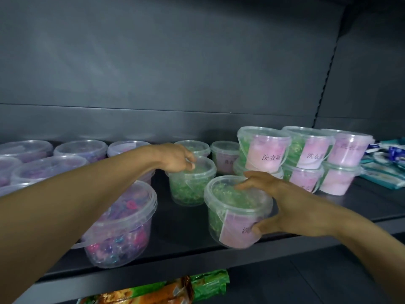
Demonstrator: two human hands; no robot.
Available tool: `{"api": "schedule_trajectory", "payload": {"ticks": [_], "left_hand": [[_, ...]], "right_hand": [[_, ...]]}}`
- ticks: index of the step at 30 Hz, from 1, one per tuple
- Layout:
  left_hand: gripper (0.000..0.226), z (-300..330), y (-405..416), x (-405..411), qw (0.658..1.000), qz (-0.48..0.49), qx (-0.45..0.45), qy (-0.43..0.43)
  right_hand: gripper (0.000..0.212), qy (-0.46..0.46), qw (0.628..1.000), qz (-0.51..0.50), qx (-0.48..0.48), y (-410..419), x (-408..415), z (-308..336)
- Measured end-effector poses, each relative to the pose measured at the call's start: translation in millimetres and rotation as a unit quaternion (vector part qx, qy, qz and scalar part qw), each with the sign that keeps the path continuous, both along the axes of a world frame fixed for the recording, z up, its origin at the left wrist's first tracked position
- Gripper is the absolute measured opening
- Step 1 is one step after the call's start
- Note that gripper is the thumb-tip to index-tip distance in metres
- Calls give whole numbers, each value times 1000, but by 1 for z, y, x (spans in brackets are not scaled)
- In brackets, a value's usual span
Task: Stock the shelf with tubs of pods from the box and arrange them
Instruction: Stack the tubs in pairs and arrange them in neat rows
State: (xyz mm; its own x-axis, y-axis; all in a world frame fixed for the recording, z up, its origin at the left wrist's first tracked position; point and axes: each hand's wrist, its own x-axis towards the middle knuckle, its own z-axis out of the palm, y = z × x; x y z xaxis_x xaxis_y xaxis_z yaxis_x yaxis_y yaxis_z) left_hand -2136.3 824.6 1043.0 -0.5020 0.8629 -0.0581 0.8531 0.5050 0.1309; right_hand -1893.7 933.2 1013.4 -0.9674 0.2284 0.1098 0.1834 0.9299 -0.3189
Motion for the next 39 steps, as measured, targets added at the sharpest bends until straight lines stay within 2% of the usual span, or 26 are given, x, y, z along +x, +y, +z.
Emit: {"api": "schedule_trajectory", "payload": {"ticks": [3, 6, 10, 11, 13, 15, 16, 20, 26, 28, 31, 33, 35, 37, 39], "left_hand": [[35, 4, -3, 9, 1000, 5, -18, 19], [31, 7, -8, 18, 999, 21, -24, 7], [29, 13, -11, 13, 998, 27, 21, 47], [36, 13, -11, 10, 999, 12, 25, 26], [52, 11, -11, 7, 995, -44, 6, -85], [52, 10, -12, 10, 981, -87, -25, -170], [50, 10, -11, 9, 978, -92, -33, -184], [49, 15, -7, 8, 983, -78, -69, -149], [64, 18, -7, 30, 994, -13, -112, -14], [59, 11, -7, 35, 995, 3, -100, 27], [50, 0, -10, 32, 998, -1, -43, 43], [54, 0, -15, 21, 999, 8, -44, 22], [66, 2, -22, 13, 997, 10, -63, -45], [75, 1, -27, 10, 991, -8, -55, -122], [75, -2, -25, 8, 990, -16, -22, -140]], "right_hand": [[70, 39, 999, -14, -22, 6, -2, -5], [67, 58, 997, -48, -2, 8, 9, -6], [66, 52, 996, -70, 26, 9, 23, -6], [66, 51, 996, -68, 25, 10, 25, -6], [65, 52, 997, -52, 11, 14, 26, -7], [64, 50, 998, -26, -11, 18, 26, -9], [63, 48, 998, -19, -33, 20, 25, -9], [66, 45, 992, -21, -118, 27, 19, -15], [68, 104, 989, -40, -98, 26, 16, -21], [66, 109, 990, -43, -82, 26, 15, -21], [68, 90, 991, -29, -100, 30, 17, -20], [69, 62, 986, -6, -155, 33, 19, -17], [62, 49, 975, 21, -214, 34, 20, -16], [57, 70, 968, 26, -238, 34, 19, -18], [59, 112, 965, 9, -237, 33, 18, -21]]}}
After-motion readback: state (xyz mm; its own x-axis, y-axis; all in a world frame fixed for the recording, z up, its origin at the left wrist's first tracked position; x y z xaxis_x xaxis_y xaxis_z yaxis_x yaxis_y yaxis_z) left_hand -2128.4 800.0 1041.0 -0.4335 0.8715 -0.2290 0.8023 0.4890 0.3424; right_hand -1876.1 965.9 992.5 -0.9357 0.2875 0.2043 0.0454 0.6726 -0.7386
